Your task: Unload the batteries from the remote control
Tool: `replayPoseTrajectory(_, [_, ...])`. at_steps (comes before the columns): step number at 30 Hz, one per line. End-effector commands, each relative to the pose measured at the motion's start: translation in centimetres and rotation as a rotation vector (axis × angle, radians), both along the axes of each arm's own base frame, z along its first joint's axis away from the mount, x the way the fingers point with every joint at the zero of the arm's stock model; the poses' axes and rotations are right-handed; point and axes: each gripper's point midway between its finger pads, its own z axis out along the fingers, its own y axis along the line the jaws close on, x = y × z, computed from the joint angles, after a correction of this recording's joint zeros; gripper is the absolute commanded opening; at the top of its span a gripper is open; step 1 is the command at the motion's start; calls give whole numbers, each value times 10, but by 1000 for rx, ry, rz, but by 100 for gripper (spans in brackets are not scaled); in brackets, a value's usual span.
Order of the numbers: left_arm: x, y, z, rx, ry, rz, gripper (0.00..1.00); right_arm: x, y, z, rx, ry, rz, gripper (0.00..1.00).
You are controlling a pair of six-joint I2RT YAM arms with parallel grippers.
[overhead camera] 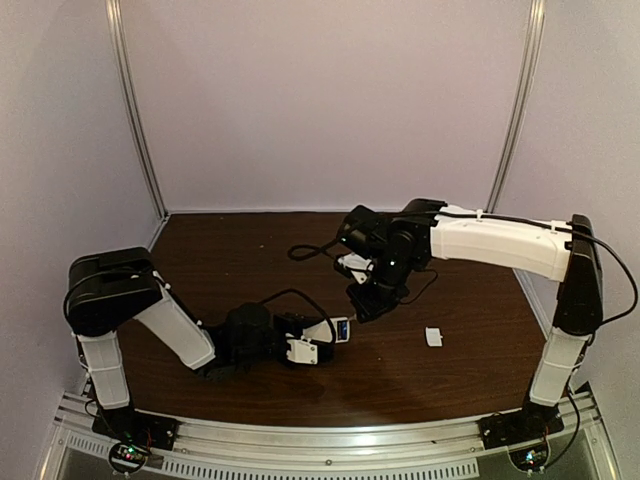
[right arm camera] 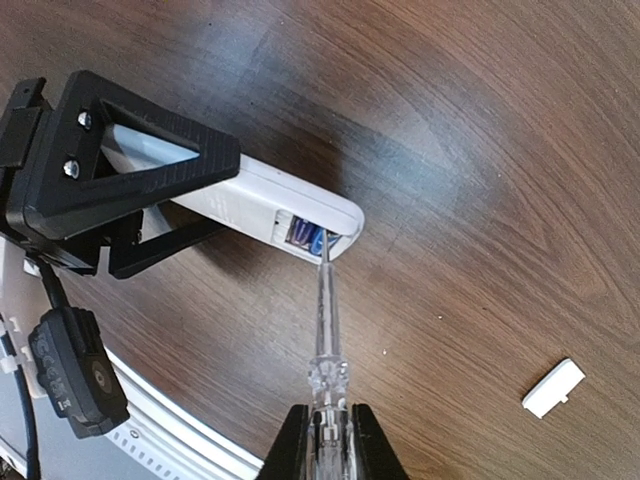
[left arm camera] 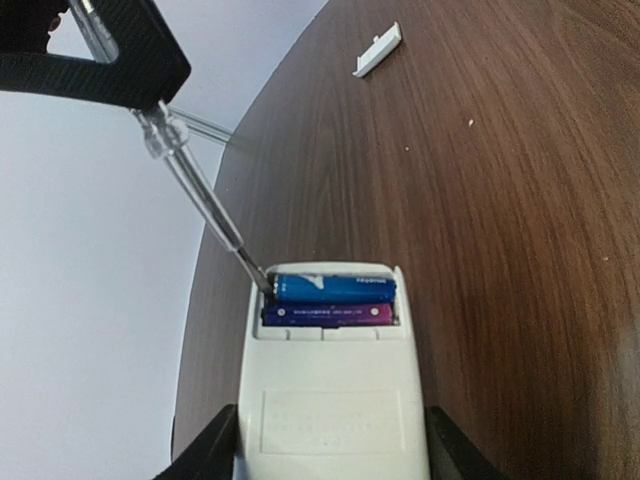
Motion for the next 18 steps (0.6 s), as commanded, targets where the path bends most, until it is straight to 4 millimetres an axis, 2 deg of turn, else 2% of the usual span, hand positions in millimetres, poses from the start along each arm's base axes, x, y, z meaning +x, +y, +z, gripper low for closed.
replayPoseTrajectory(1, [-14,-11,2,-14,-24,-62,0,33,-23,5,-82,-75,-122,0])
replayPoseTrajectory(9, [-12,-11,-1,-5,-33,-57,0,47,-23,21,-61,-83,-175,0])
replayPoseTrajectory(18, [-12,-13,-5,1,-17,-54,0,47,-19,24,-46,-76,-149,0])
